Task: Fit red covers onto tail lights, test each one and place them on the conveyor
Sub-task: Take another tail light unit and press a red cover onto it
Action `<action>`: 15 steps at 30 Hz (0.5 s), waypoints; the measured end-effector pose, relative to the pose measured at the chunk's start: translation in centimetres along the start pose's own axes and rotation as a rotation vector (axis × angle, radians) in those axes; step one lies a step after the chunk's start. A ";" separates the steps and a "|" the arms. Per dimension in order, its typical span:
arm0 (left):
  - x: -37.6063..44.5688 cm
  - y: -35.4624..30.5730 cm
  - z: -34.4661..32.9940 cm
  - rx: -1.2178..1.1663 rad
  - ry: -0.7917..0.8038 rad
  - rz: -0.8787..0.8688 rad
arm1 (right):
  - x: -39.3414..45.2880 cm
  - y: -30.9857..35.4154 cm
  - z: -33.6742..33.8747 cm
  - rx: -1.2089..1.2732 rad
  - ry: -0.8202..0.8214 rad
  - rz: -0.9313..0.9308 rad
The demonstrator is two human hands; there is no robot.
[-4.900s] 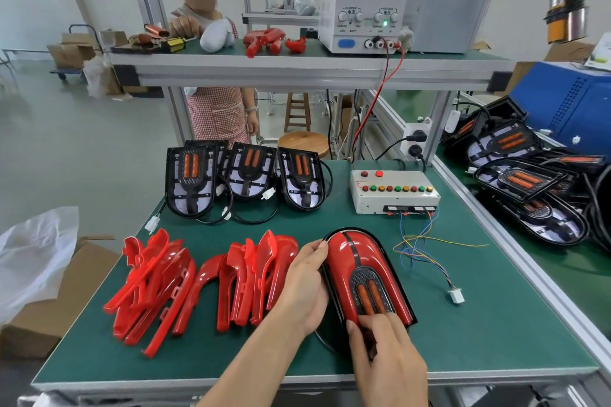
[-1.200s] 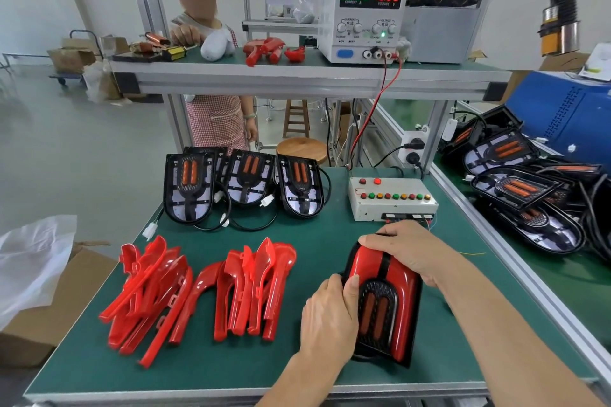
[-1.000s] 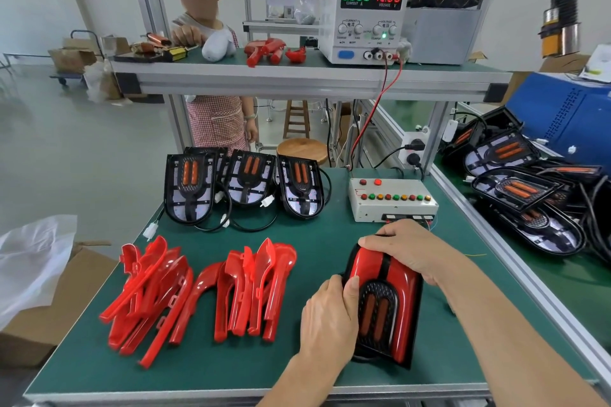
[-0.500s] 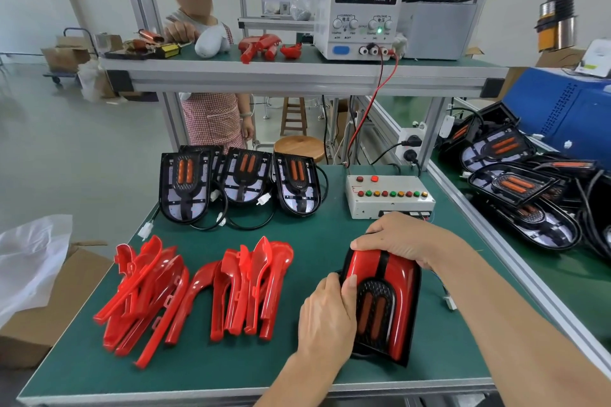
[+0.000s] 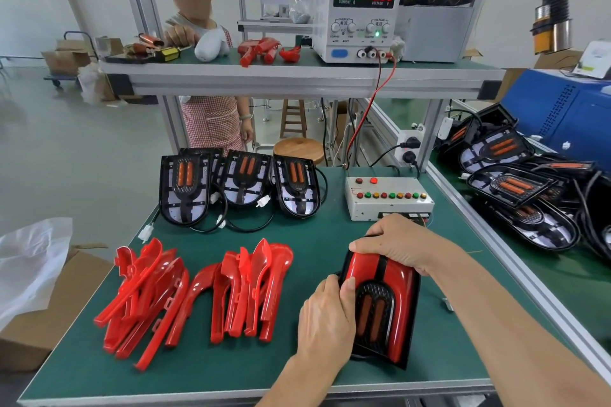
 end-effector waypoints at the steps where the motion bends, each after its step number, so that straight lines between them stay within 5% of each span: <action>1: 0.0 0.0 0.0 -0.004 0.000 0.000 | 0.0 -0.1 0.0 0.000 -0.003 0.000; 15: 0.1 -0.1 0.0 -0.008 0.000 0.005 | -0.2 0.5 0.4 -0.140 0.044 -0.025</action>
Point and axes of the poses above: each hand's wrist, its own x-axis towards the middle knuckle, its own z-axis out of the back of the hand, y = z × x, the point moved 4 cm from there along x, towards the middle knuckle, and after that the axes turned 6 degrees about z, right-handed, at the moved point
